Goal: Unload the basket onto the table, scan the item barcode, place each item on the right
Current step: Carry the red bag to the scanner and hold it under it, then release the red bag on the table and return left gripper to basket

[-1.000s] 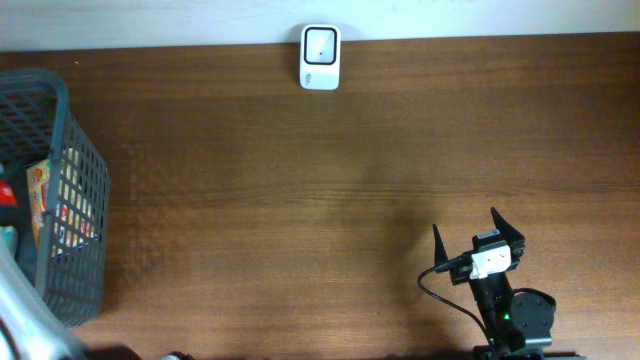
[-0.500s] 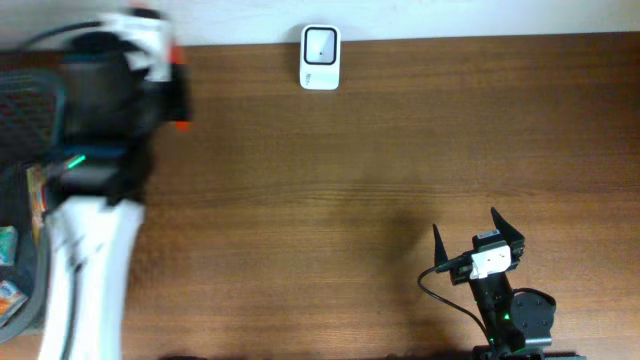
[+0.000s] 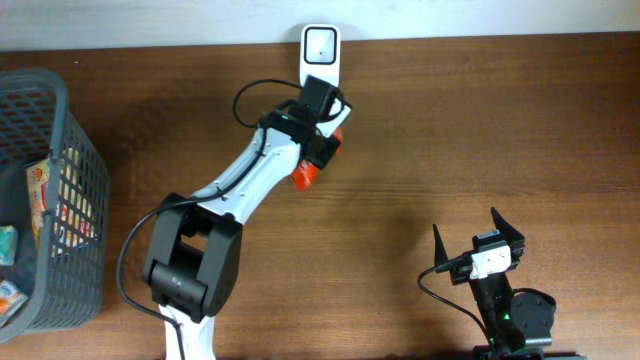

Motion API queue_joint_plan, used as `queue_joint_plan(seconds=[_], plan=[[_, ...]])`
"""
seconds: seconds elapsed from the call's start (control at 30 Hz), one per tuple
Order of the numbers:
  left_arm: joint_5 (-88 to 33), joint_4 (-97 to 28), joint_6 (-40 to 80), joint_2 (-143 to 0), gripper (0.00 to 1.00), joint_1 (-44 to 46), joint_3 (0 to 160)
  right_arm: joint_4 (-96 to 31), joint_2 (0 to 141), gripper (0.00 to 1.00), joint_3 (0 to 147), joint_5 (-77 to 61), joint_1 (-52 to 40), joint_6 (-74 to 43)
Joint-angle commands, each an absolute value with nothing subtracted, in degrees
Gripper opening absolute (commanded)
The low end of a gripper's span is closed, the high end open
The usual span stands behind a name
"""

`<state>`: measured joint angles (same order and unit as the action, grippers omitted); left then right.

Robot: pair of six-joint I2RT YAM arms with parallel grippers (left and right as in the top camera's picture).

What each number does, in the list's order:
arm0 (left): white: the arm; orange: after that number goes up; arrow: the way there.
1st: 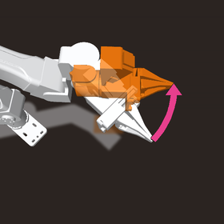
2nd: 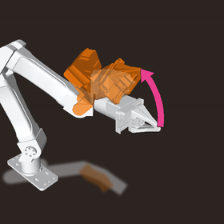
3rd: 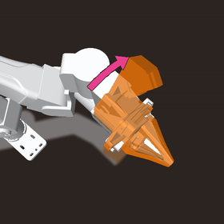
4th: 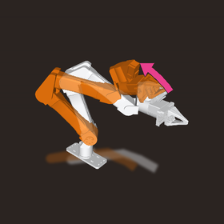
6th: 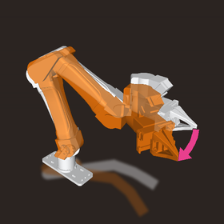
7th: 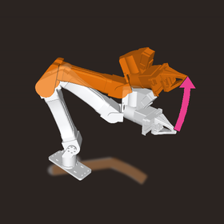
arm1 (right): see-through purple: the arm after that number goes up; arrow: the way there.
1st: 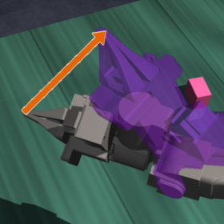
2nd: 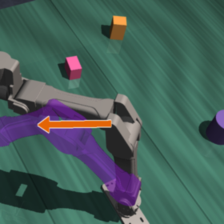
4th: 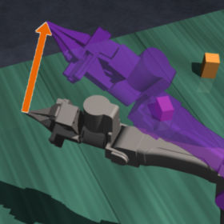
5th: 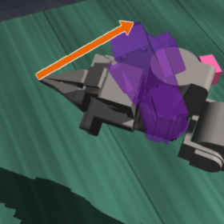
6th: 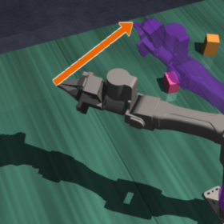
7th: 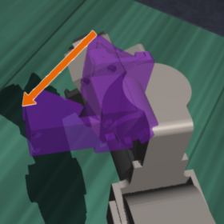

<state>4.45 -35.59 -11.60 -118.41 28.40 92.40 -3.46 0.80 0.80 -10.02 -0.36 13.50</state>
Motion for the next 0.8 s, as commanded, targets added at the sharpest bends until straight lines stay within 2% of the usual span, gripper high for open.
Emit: queue_joint_plan(seconds=[0.0, 0.2, 0.3, 0.4, 0.53, 0.6, 0.77], plan=[[4.3, -33.4, -12.1, -117.8, 0.99, 28.3, 93.3, -3.6, 0.4, 0.99, 0.3, -9.9, -0.5, 13.1], [4.7, -40.1, -8.3, -113.6, 0.99, 22.9, 107.9, -3.6, 0.4, 0.99, 0.3, -9.9, -0.5, 13.1], [6.3, -50.5, -7.2, -109.8, 0.99, 18.0, 119.7, -3.6, 0.4, 0.99, 0.3, -9.9, -0.5, 13.1], [14.1, -60.9, 4.2, -104.8, 0.99, 9.6, 127.0, -3.6, 0.4, 0.99, 0.3, -9.9, -0.5, 13.1], [17.0, -68.9, 12.8, -99.2, 0.99, -3.1, 127.5, -3.6, 0.4, 0.99, 0.3, -9.9, -0.5, 13.1], [17.0, -74.5, 17.0, -98.5, 0.99, -14.2, 127.4, -3.6, 0.4, 0.99, 0.3, -9.9, -0.5, 13.1], [16.7, -75.6, 17.1, -99.2, 0.99, -25.2, 124.1, -3.6, 0.4, 0.99, 0.3, -9.9, -0.5, 13.1]])
